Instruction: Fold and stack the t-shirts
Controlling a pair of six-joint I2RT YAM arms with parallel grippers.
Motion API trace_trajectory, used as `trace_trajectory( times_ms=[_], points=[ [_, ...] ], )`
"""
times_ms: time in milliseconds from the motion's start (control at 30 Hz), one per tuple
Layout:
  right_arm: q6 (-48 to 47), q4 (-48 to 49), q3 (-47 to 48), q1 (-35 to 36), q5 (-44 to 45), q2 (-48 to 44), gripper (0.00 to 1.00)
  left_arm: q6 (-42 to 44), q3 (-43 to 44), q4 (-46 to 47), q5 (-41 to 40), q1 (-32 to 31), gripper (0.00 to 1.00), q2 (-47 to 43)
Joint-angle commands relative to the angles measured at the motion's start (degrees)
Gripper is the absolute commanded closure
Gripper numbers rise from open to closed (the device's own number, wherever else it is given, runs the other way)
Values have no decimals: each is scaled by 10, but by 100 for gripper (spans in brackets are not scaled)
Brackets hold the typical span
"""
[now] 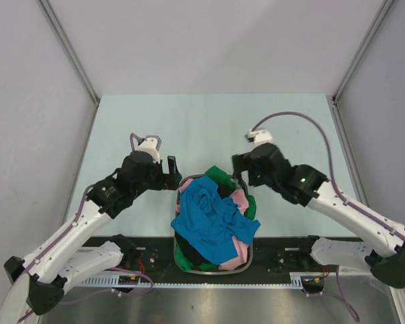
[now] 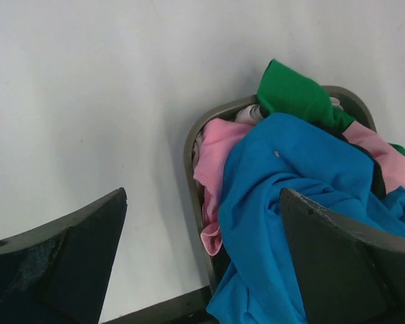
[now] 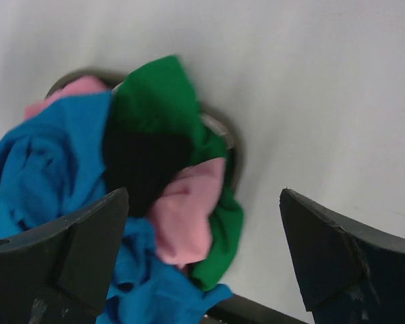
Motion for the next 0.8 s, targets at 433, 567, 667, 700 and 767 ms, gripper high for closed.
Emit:
trace_trajectory(
  times_ms=[433,567,667,700,767],
  points=[
    [10,32,17,279,41,197,0,-106,-55,-19,-43,1,0,-44],
    [19,26,21,297,60,217,37,-109,-63,-23,-47,2,1,-53],
    [28,15,27,299,84,224,91,-110,-66,-23,-48,2,1,-56],
    [30,6,30,300,91,226,100,-111,-66,-22,-47,2,1,-55],
    [34,1,40,299,124,225,100,-111,-66,-22,-46,2,1,-56]
  ],
)
